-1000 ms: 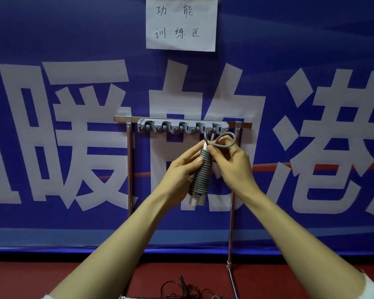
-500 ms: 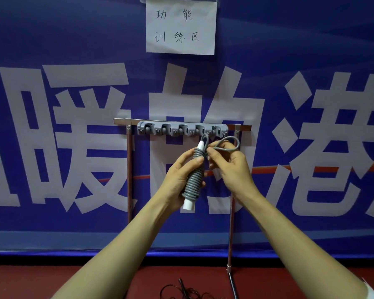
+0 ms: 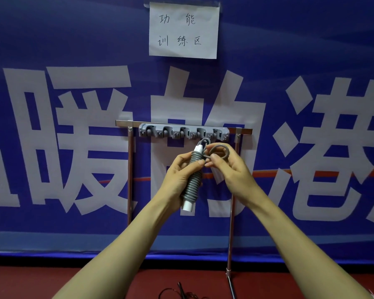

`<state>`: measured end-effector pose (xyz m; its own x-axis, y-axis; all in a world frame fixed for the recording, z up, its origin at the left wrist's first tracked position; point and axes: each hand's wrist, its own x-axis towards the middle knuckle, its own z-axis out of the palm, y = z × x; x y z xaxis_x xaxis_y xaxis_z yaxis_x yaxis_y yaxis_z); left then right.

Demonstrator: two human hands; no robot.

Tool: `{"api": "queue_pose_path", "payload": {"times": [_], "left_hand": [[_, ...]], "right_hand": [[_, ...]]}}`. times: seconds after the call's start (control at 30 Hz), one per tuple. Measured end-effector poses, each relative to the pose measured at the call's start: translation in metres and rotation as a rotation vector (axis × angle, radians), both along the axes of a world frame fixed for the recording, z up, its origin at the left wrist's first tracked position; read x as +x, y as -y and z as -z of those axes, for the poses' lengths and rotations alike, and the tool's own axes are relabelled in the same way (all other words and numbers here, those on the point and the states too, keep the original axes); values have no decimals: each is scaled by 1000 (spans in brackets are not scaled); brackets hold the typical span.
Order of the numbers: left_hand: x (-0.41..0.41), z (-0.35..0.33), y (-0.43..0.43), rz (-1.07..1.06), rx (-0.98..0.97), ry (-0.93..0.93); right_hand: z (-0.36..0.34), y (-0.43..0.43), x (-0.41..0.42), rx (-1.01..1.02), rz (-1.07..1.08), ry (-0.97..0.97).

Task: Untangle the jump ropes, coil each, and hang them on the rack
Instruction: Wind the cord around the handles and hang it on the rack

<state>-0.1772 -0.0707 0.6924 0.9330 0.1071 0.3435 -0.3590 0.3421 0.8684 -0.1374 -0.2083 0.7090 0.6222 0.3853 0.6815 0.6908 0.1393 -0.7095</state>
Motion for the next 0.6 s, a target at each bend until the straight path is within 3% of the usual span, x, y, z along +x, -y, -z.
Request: {"api": "queue_pose_path", "payload": {"times": [0.13, 0.33, 0.43, 0.6], "left_hand": [[3, 3, 4, -25, 87, 34], [7, 7, 10, -58, 177, 99], [9, 10, 14, -72, 136, 87], [11, 13, 17, -71, 62, 56]], "right_hand": [[-3, -1, 3, 200, 123, -59], [-1, -6, 18, -70, 369, -26], [-3, -7, 16, -178, 361, -54], [4, -2, 17, -112, 308, -79]]}}
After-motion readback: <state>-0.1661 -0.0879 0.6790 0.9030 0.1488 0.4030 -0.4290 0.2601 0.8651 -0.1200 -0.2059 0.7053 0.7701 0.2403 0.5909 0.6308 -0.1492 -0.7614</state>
